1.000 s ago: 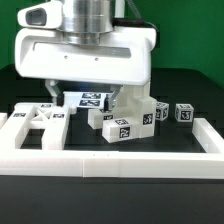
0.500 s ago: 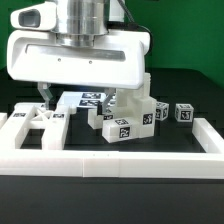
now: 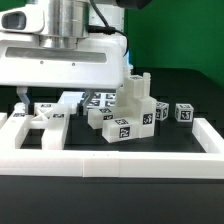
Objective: Assemble chair
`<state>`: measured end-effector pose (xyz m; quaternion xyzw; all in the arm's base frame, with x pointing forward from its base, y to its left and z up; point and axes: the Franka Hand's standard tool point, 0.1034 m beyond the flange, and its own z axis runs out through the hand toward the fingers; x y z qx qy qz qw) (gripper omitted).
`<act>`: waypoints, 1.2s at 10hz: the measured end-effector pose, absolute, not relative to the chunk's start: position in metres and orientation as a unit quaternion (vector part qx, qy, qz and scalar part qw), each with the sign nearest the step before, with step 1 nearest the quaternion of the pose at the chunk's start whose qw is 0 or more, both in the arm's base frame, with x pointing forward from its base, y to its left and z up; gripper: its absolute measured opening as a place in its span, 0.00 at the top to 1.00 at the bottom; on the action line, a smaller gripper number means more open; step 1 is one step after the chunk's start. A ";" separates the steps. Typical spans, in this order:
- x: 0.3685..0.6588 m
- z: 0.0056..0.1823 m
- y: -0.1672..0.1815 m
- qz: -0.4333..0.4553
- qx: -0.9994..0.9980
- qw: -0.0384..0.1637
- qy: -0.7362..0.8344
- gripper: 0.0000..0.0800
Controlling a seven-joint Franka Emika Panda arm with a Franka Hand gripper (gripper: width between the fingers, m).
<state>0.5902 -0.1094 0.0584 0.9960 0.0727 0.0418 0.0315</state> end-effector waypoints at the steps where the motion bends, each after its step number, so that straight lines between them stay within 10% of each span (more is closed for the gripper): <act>1: 0.590 0.058 -0.109 0.039 0.996 0.030 0.072 0.19; 12: 0.593 0.050 -0.097 -0.067 0.997 -0.014 0.021 0.19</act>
Offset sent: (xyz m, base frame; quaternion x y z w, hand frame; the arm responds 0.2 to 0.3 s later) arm 0.0012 0.0166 -0.0106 0.0544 0.0142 -0.0060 0.9984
